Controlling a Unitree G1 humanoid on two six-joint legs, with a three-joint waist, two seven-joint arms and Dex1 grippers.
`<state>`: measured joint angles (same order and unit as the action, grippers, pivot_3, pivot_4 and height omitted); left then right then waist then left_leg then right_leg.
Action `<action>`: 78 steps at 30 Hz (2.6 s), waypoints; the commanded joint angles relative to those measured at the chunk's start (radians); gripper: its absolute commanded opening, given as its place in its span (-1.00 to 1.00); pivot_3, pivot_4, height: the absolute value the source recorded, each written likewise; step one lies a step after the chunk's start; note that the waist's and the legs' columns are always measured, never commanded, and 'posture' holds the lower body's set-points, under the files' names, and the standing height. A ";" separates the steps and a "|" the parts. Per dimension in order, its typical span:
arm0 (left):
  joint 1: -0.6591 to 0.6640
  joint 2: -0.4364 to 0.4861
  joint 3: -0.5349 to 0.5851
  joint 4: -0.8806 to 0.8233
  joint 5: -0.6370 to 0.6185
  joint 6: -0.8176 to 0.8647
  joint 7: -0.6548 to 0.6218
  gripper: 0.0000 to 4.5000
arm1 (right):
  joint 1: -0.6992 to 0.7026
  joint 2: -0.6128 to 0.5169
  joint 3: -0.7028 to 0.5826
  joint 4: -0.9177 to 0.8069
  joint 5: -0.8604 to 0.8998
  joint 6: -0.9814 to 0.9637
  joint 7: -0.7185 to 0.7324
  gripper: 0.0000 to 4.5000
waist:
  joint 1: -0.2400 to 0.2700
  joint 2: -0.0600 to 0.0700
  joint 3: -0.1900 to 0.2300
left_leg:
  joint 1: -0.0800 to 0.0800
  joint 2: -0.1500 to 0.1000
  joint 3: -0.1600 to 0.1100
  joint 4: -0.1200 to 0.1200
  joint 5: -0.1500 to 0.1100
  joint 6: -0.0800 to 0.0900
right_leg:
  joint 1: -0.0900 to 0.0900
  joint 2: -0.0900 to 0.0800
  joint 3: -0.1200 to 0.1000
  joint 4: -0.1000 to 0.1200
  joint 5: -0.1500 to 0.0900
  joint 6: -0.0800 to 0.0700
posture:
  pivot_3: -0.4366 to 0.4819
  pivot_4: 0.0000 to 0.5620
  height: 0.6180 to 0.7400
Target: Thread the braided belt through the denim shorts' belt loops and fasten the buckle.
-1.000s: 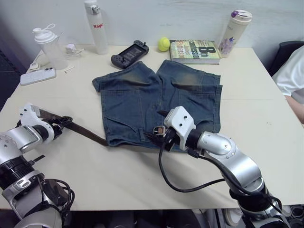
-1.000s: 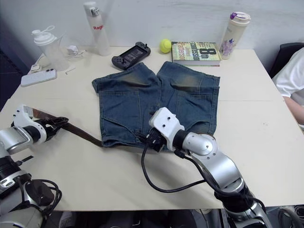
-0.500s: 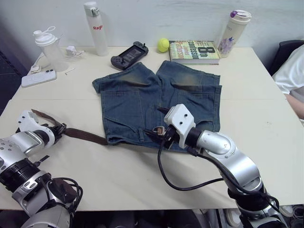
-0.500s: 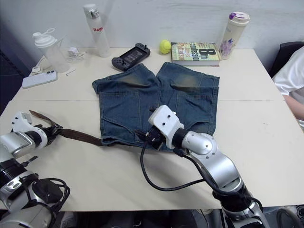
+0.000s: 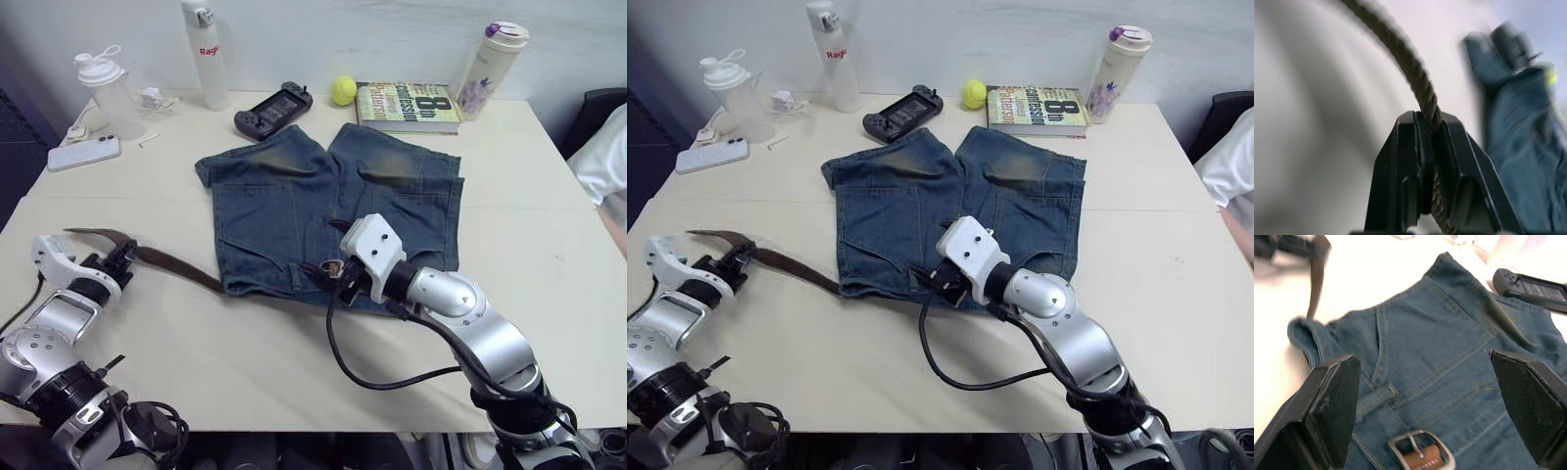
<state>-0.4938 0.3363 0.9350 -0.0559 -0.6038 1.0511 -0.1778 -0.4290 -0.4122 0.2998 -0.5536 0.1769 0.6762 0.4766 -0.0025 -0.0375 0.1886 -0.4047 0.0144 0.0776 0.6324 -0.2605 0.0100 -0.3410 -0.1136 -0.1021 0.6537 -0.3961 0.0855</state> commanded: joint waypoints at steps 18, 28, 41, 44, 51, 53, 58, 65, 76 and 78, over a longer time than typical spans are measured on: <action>0.170 0.555 -0.956 -0.071 0.656 -1.246 -0.607 -1.00 | -0.098 -0.150 0.184 0.130 -0.380 -0.319 0.027 1.00 | -0.025 0.011 0.006 | 0.000 0.000 0.002 -0.004 0.001 0.001 | -0.003 0.001 0.000 -0.002 -0.001 -0.002 | -0.05 -0.47 1.00; 0.158 0.523 -0.935 -0.026 0.657 -1.300 -0.580 -1.00 | -0.041 -0.103 0.222 0.157 -0.527 -0.323 0.045 1.00 | -0.024 0.011 0.006 | -0.002 0.001 0.003 -0.002 0.002 0.004 | -0.002 0.000 -0.001 0.002 -0.001 -0.001 | -0.05 -0.47 1.00; 0.207 0.470 -0.910 -0.131 0.680 -1.024 -0.519 -1.00 | 0.088 -0.057 0.158 0.012 -0.583 -0.333 0.037 1.00 | -0.023 0.011 0.006 | -0.001 0.001 0.002 -0.002 0.003 0.003 | -0.002 0.000 -0.002 0.004 -0.001 -0.001 | -0.05 -0.47 1.00; 0.208 0.457 -0.920 -0.146 0.691 -1.024 -0.511 -1.00 | 0.087 -0.039 0.164 0.017 -0.589 -0.336 0.041 1.00 | -0.023 0.010 0.006 | -0.001 0.001 0.002 -0.002 0.003 0.003 | -0.001 0.000 -0.002 0.004 -0.001 -0.001 | -0.05 -0.47 1.00; 0.211 0.425 -0.906 -0.174 0.662 -1.020 -0.508 -1.00 | 0.080 0.007 0.173 0.088 -0.613 -0.333 0.028 1.00 | -0.024 0.010 0.006 | -0.001 0.000 0.002 -0.001 0.003 0.003 | -0.001 0.000 -0.002 0.004 -0.001 -0.001 | -0.05 -0.47 1.00; 0.217 0.426 -0.902 -0.176 0.665 -1.025 -0.510 -1.00 | 0.079 0.023 0.169 0.096 -0.617 -0.331 0.026 1.00 | -0.024 0.010 0.006 | -0.001 0.000 0.002 -0.001 0.003 0.003 | -0.001 0.000 -0.001 0.004 -0.001 -0.001 | -0.05 -0.47 1.00; 0.226 0.423 -0.891 -0.175 0.665 -1.035 -0.501 -1.00 | 0.078 0.041 0.157 0.106 -0.636 -0.322 0.022 0.19 | -0.023 0.010 0.006 | -0.001 0.001 0.002 -0.001 0.003 0.003 | -0.001 0.000 -0.002 0.004 -0.001 -0.001 | -0.05 -0.47 1.00; 0.229 0.419 -0.894 -0.163 0.682 -1.059 -0.492 -1.00 | 0.067 0.040 0.137 0.071 -0.641 -0.337 0.036 -0.96 | -0.024 0.010 0.006 | -0.001 0.000 0.002 -0.001 0.003 0.003 | -0.001 0.000 -0.002 0.004 -0.001 -0.001 | -0.05 -0.47 1.00; 0.236 0.387 -0.891 -0.179 0.636 -1.073 -0.501 -0.15 | 0.053 -0.032 0.144 0.106 -0.659 -0.464 0.065 -1.00 | -0.024 0.010 0.006 | -0.001 0.000 0.001 -0.001 0.003 0.003 | -0.001 0.000 -0.002 0.005 -0.001 -0.001 | -0.05 -0.47 1.00; 0.241 0.381 -0.878 -0.196 0.607 -1.052 -0.510 0.26 | 0.052 -0.043 0.140 0.117 -0.663 -0.489 0.069 -1.00 | -0.024 0.010 0.006 | -0.001 0.000 0.001 -0.001 0.003 0.003 | -0.001 0.000 -0.002 0.005 -0.001 -0.001 | -0.05 -0.47 1.00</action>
<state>-0.2576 0.7185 0.0255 -0.1947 0.0424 -0.0085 -0.6831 -0.3736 -0.4479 0.4569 -0.4246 -0.4866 0.2261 0.5402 -0.0262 -0.0276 0.1944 -0.4057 0.0148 0.0789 0.6316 -0.2573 0.0128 -0.3422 -0.1134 -0.1040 0.6586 -0.3967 0.0842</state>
